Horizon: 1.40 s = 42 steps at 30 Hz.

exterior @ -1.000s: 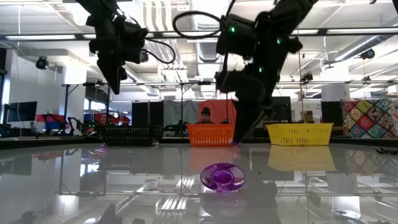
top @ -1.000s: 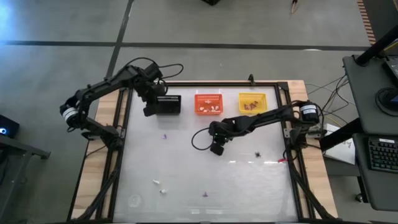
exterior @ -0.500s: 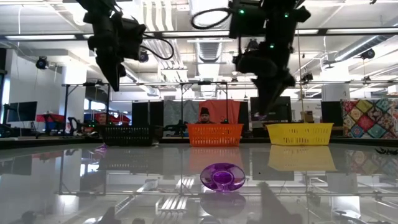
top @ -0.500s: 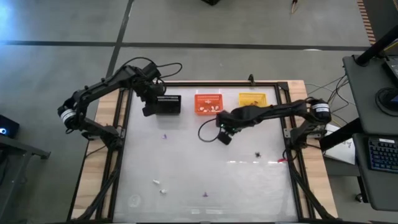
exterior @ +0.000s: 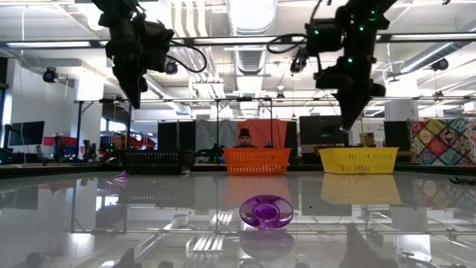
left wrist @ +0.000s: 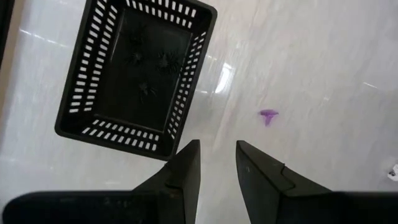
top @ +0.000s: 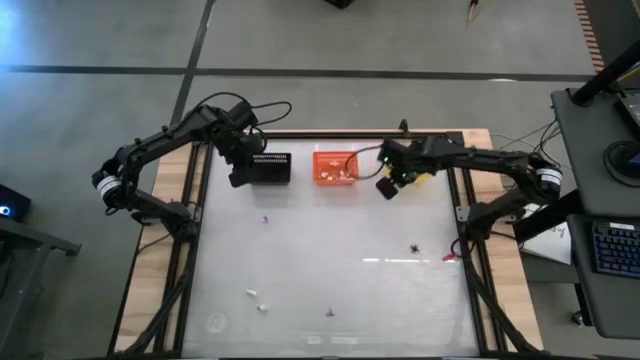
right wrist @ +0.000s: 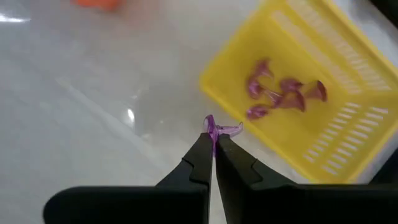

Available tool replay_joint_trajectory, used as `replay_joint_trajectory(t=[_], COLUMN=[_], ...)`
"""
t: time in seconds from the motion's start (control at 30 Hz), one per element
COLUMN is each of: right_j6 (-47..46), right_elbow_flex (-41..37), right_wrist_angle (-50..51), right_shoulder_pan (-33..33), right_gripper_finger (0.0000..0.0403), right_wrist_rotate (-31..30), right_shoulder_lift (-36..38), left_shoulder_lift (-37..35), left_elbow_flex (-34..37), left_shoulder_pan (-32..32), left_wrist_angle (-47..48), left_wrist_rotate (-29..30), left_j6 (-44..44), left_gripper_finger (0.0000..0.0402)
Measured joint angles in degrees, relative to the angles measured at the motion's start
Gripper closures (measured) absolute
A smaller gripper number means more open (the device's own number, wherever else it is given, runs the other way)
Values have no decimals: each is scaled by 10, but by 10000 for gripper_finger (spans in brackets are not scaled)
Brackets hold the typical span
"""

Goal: Sort Halloween decoration
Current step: Put the top right witch hat toy into the yellow bin, then put the top skeleton toy into the orange bin

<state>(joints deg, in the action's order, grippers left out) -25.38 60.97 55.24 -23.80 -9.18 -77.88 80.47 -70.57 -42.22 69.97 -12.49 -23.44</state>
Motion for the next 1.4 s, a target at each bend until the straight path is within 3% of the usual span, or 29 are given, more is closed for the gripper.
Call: replay_joint_trajectory(t=[0.23, 0.47, 0.7, 0.83, 1.0, 1.2, 1.4], right_j6=[47, 90, 131, 125, 125, 123, 113], right_elbow_flex=[-50, -77, -70, -70, -70, -70, -52], right_wrist_angle=[-4, -64, -70, -71, -71, -72, -58], right_shoulder_pan=[-108, -168, -173, -172, -172, -172, -172], right_gripper_finger=[394, 394, 394, 389, 354, 296, 272], right_wrist_rotate=[33, 33, 29, 16, 12, 11, 16], right_shoulder_lift=[19, -4, -10, -10, -10, -9, -3], left_shoulder_lift=[0, 0, 0, 0, 0, 0, 0], left_elbow_flex=[0, 0, 0, 0, 0, 0, 0], left_shoulder_pan=[0, 0, 0, 0, -1, 0, 0], left_wrist_angle=[0, 1, 5, 17, 44, 29, 26], left_wrist_rotate=[0, 1, 1, 45, 90, 90, 89], left_j6=[2, 2, 5, 5, 5, 5, 23], left_gripper_finger=[317, 317, 317, 317, 317, 317, 317])
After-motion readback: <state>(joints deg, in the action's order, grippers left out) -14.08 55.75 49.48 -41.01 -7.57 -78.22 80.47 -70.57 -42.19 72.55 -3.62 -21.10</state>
